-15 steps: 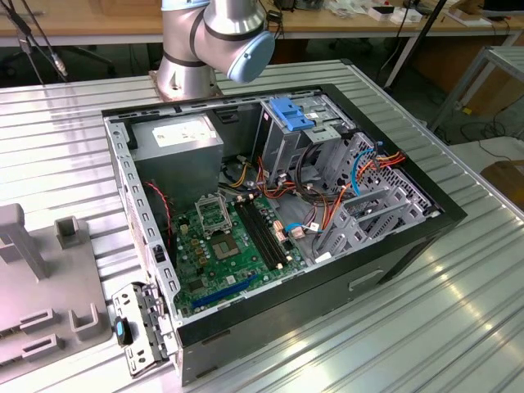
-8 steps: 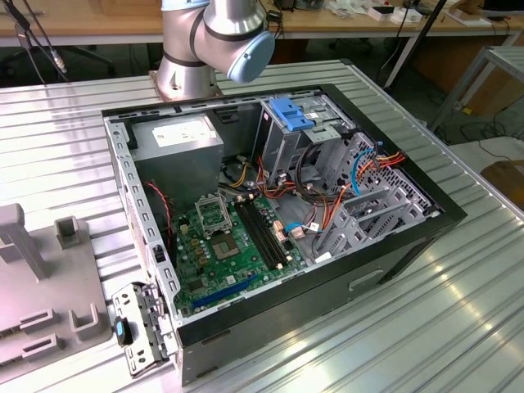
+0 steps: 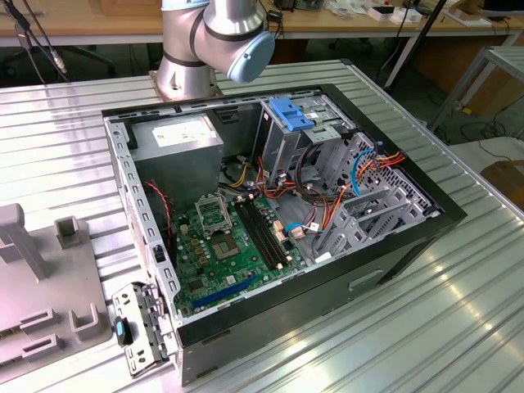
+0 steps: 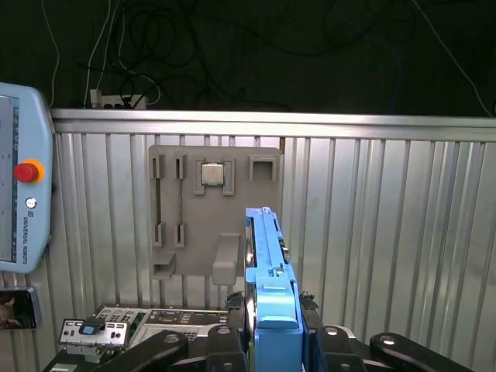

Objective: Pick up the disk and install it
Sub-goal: 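Pick up the disk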

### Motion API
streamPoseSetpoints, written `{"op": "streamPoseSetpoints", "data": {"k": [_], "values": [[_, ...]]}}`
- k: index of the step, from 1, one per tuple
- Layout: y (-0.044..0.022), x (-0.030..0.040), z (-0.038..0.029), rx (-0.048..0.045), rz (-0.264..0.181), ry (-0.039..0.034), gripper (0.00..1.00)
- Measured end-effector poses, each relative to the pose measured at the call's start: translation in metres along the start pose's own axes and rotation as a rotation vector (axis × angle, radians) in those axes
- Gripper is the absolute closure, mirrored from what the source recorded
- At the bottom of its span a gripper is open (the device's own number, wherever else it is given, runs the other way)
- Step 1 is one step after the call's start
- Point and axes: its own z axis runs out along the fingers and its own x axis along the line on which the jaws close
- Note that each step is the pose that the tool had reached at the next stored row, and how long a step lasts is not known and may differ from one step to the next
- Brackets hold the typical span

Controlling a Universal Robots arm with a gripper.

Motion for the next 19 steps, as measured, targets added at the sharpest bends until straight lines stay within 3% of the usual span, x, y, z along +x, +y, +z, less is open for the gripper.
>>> {"op": "streamPoseSetpoints", "data": {"k": [4,6,9,14,16,19], "values": [[-0.0002,0.0,0.0,0.0007,0.0,0.0006,0.63],[-0.0011,-0.0006,0.0002,0.0004,-0.002,0.0125,0.63],[-0.0032,-0.0006,0.0006,0.0007,-0.004,0.0202,0.63],[-0.0058,-0.0005,0.0011,0.002,-0.004,0.0204,0.63],[-0.0058,-0.0005,0.0013,0.0097,-0.003,0.0167,0.63],[-0.0061,-0.0005,0.0012,0.0393,-0.004,0.0092,0.63]]}}
